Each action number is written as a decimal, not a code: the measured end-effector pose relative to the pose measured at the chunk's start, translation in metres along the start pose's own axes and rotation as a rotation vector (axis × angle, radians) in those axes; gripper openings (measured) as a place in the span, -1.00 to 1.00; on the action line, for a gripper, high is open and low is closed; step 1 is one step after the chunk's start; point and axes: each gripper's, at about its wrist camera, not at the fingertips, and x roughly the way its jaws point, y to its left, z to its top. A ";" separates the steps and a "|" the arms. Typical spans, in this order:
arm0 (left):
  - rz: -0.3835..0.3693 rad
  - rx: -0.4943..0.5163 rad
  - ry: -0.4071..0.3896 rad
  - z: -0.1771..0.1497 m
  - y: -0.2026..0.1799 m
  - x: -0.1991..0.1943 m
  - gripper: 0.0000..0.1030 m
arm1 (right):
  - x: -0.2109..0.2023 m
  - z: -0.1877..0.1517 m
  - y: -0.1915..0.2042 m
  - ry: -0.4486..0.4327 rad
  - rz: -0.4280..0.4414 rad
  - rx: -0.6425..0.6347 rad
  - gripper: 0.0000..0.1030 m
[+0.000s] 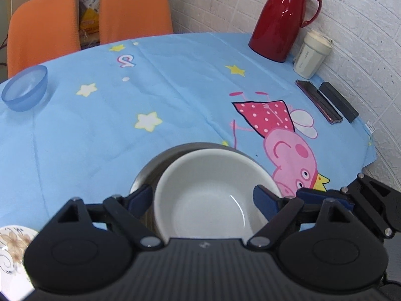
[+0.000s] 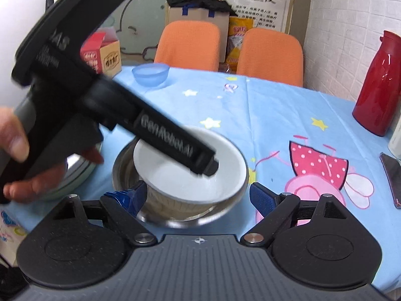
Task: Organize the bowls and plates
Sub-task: 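Lower the white bowl into the steel bowl and open the left tool, then move the left tool to the translucent blue bowl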
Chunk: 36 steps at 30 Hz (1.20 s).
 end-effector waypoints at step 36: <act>0.347 -0.166 -0.169 0.018 0.167 -0.100 0.82 | 0.075 0.154 0.016 -0.076 0.114 -0.184 0.49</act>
